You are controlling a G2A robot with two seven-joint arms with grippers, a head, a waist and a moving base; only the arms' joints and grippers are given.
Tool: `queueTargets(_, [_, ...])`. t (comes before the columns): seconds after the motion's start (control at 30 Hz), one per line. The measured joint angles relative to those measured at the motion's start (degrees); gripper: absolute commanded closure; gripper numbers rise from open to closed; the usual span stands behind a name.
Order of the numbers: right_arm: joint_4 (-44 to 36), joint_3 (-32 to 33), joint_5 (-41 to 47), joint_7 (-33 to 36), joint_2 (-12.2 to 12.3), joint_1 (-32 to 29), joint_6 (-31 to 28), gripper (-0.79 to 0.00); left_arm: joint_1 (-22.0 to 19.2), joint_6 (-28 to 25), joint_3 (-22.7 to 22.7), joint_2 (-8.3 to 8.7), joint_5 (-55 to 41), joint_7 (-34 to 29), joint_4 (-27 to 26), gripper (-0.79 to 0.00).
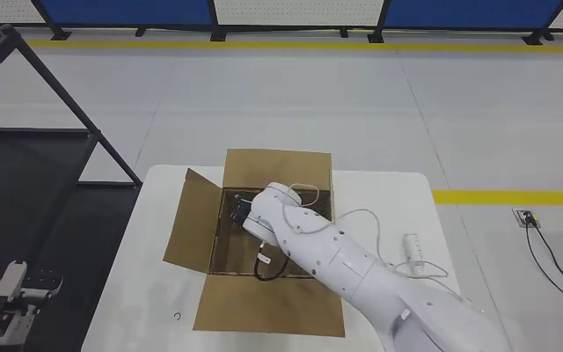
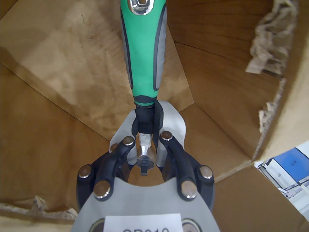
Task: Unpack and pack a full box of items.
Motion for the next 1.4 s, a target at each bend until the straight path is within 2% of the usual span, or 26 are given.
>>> queueTargets(0.33, [10.5, -0.2, 1.2, -7.4, -3.9, -0.4, -4.9, 0.000, -0.4, 0.2, -0.1, -0.07, 0.0, -0.2, 0.3, -0.785])
queueTargets(0.6, [17.2, 0.0, 1.9, -8.7, -6.4, -0.4, -6.7, 0.000, -0.5, 0.4, -0.2, -0.12, 0.2, -0.4, 0.3, -0.785])
queueTargets(0.63, [18.1, 0.0, 2.0, -8.8, -6.8, -0.3, -6.9, -0.114, -0.6, 0.4, -0.3, -0.13, 0.2, -0.4, 0.3, -0.785])
queueTargets(0.67, [18.7, 0.1, 2.1, -9.0, -7.0, -0.3, -7.0, -0.154, -0.6, 0.4, -0.3, -0.13, 0.2, -0.4, 0.3, -0.785])
queueTargets(0.73, [20.1, 0.2, 2.2, -9.4, -7.6, -0.1, -7.2, -0.179, -0.6, 0.5, -0.4, -0.15, 0.2, -0.4, 0.3, -0.785])
queueTargets(1.2, [25.4, 1.3, 2.5, -11.9, -9.8, 1.1, -9.2, -0.188, -0.4, 0.3, -0.7, -0.32, 0.2, -0.5, 0.1, -0.785])
queueTargets(1.4, [25.5, 2.8, 3.5, -13.5, -9.7, 3.4, -10.2, -0.283, -0.3, 0.2, -0.6, -0.38, 0.5, -0.7, -0.2, -0.785])
